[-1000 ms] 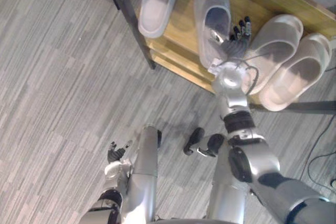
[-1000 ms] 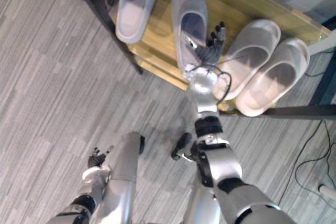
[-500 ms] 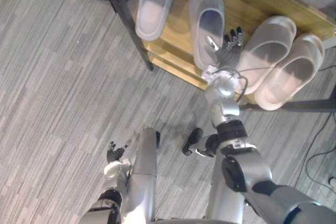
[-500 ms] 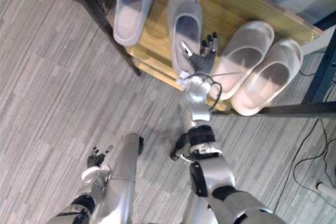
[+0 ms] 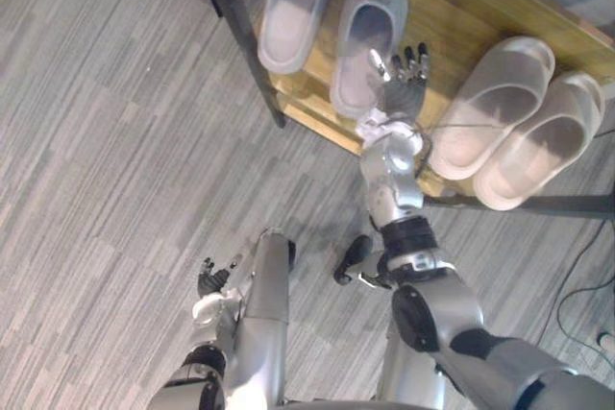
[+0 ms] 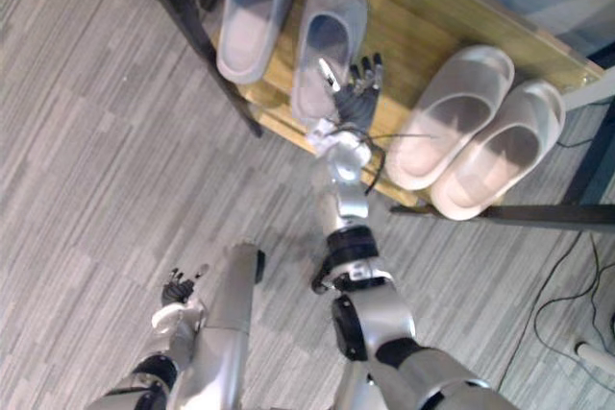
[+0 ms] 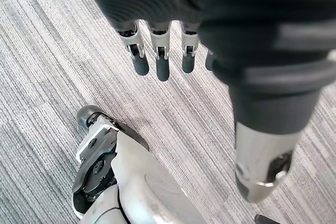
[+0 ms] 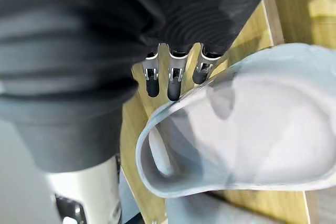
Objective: Organize the slippers on the shoe rack
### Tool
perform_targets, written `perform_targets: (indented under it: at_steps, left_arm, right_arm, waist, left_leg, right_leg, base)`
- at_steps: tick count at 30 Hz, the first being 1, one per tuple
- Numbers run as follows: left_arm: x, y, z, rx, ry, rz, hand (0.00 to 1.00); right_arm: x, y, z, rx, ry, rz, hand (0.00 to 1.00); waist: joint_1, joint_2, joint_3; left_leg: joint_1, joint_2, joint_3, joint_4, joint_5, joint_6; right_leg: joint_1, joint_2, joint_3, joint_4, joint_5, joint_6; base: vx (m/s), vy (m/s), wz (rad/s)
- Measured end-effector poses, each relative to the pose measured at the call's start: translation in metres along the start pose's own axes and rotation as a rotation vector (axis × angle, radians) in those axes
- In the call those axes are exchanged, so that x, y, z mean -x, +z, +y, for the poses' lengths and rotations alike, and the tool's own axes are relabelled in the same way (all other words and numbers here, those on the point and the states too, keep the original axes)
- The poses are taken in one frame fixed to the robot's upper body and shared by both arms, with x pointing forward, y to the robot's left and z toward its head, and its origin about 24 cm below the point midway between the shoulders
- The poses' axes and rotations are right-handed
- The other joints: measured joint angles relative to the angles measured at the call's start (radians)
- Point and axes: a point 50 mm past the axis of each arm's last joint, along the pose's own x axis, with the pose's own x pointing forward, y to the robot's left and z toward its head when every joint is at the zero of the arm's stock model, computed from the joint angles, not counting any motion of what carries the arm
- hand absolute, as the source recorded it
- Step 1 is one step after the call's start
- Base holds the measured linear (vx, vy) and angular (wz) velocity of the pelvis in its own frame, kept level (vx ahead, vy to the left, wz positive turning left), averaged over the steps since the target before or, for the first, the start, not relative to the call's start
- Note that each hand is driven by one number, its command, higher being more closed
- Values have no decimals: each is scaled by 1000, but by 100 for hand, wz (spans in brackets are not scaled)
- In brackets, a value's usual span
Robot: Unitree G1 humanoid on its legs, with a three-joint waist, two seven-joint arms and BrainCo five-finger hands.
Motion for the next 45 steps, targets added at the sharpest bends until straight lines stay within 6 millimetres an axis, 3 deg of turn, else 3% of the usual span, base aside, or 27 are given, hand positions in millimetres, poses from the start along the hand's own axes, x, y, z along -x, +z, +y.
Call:
perform_targets:
  at_steps: [8,16,23,29,31,33,36,40,42,43,45]
  left_arm:
    - [0,1,-7,6,-14,0,0]
    - [1,2,-10,1,-21,-1,0]
    - [1,2,-12,6,-27,-5,0]
    - [1,2,-9,14,-24,-13,0]
    - [2,-3,-4,2,-23,-1,0]
    - [5,-11,4,-6,-8,12,0]
    - [10,-21,7,-52,-30,26,0]
    - [18,-39,18,-129,-51,67,0]
    - [27,-57,22,-212,-87,117,0]
    - [27,-57,22,-213,-88,117,0]
    - [36,-72,16,-307,-177,157,0]
  right_arm:
    - [-9,2,8,-105,-26,24,0]
    - [-15,5,5,-135,-60,24,0]
    - [-27,9,-12,-47,-80,35,0]
    - [-28,13,-23,120,-46,-4,0]
    - [-18,7,-32,195,-9,-14,0]
    - [-4,-2,-42,256,24,-9,0]
    - [28,-20,-59,385,122,16,0]
    - [69,-46,-86,513,205,114,0]
    - [107,-72,-112,627,257,257,0]
    - [107,-72,-113,628,258,258,0]
    - [135,-80,-129,682,289,336,0]
  waist:
    - [27,1,1]
    - [28,7,4]
    - [30,13,8]
    - [16,16,42]
    - [5,14,44]
    - [0,13,45]
    - [-21,11,42]
    - [-40,1,-11]
    - [-55,-4,-73]
    - [-55,-4,-73]
    - [-69,-9,-131]
  left_leg:
    - [-5,-7,-9,-6,8,-3]
    - [-7,-19,-13,-6,14,-4]
    - [-3,-18,-11,-5,16,-4]
    - [90,3,6,-37,17,-1]
    - [157,10,24,-87,27,15]
    - [237,31,45,-144,34,22]
    - [418,59,100,-303,72,42]
    - [570,80,150,-455,109,56]
    - [706,89,198,-590,144,65]
    - [707,89,198,-591,144,65]
    - [808,89,242,-709,180,74]
  right_leg:
    - [1,-6,-9,0,-3,5]
    - [0,-21,-11,10,-8,12]
    - [2,-21,-9,12,-5,8]
    - [92,-2,-6,-32,4,7]
    - [151,5,-2,-76,17,15]
    - [221,23,-2,-137,47,-7]
    - [374,64,12,-292,106,3]
    - [497,101,27,-437,157,19]
    - [603,124,42,-552,195,35]
    - [604,124,43,-552,195,35]
    - [673,139,64,-645,229,51]
  base:
    - [-1,8,4]
    - [-2,15,5]
    - [1,4,0]
    - [1,21,-8]
    - [22,25,-11]
    - [48,23,-28]
    - [83,28,-33]
    - [127,54,-29]
    - [179,68,-30]
    - [165,49,-26]
    - [154,57,-29]
